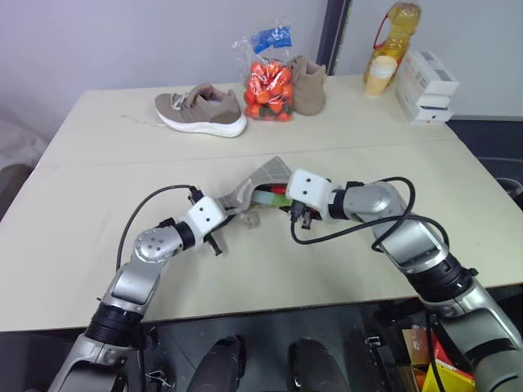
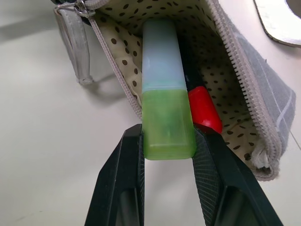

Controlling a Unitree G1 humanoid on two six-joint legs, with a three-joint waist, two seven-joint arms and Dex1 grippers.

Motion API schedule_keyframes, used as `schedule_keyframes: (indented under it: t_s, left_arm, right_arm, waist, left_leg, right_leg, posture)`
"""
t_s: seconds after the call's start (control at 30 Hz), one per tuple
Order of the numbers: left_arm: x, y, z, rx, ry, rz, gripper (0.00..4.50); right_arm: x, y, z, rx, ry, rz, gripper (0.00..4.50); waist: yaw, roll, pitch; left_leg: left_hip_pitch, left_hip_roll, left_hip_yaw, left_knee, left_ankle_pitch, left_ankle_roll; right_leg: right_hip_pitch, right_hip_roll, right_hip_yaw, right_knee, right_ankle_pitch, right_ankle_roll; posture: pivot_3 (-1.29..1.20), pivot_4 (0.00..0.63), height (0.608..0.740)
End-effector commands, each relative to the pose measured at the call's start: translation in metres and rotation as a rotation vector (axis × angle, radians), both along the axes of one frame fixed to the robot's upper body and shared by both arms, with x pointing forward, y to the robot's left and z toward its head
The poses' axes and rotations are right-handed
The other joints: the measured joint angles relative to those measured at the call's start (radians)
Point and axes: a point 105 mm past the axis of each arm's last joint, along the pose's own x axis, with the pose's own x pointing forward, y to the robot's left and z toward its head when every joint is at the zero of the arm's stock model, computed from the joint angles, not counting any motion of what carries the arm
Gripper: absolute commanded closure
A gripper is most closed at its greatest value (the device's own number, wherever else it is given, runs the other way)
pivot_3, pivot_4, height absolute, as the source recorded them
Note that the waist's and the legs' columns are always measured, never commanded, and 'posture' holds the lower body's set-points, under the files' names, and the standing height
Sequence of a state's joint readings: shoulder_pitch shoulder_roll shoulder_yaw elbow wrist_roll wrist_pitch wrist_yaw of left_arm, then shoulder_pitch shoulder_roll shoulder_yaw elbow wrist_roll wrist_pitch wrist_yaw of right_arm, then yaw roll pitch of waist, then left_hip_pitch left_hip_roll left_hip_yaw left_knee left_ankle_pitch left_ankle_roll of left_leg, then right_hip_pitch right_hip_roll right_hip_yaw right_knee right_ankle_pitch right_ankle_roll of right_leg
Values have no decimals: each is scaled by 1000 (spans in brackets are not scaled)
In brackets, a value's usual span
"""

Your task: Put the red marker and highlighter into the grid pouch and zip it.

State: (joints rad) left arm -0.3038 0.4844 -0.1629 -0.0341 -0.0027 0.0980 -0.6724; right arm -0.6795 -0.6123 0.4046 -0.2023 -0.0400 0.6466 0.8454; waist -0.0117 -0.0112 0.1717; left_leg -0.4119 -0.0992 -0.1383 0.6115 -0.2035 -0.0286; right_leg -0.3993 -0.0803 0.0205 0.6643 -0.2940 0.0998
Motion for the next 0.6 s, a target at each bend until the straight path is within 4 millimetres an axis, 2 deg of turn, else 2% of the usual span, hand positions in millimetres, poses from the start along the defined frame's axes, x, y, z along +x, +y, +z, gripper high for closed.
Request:
schedule_keyframes:
  t_s: [0.03, 0.1, 0.23, 0.5, 0.6]
  left_arm:
    - [-5, -5, 15, 1, -66, -52, 4500]
    - [-5, -4, 16, 2, -68, -50, 4500]
    - [-1, 2, 19, -6, -65, -31, 4500]
    - [13, 7, 30, -126, -7, 76, 4500]
    - [21, 6, 35, -183, 35, 126, 4500]
  right_arm:
    - [-1, 2, 21, 7, -64, 32, 2853]
    - [-1, 0, 22, 8, -64, 26, 2154]
    - [1, -6, 29, 22, -93, 1, 99]
    - [-8, -30, 54, 117, -137, -4, 14]
    - [-20, -36, 61, 180, -130, 43, 14]
  waist:
    - [0, 0, 0]
    - [0, 0, 0]
    - [0, 0, 0]
    - [4, 0, 0]
    - [3, -1, 1]
  left_leg:
    - [0, 0, 0, 0, 0, 0]
    - [0, 0, 0, 0, 0, 0]
    - [0, 0, 0, 0, 0, 0]
    - [0, 0, 0, 1, 0, 0]
    - [0, 0, 0, 1, 0, 0]
  right_leg:
    - [0, 0, 0, 0, 0, 0]
    - [0, 0, 0, 0, 0, 0]
    - [0, 0, 0, 0, 0, 0]
    - [1, 0, 0, 0, 0, 0]
    - [1, 0, -1, -1, 0, 0]
  posture:
    - [0, 150, 740]
    - [0, 150, 740]
    - [0, 150, 740]
    - [0, 150, 740]
    - [0, 150, 740]
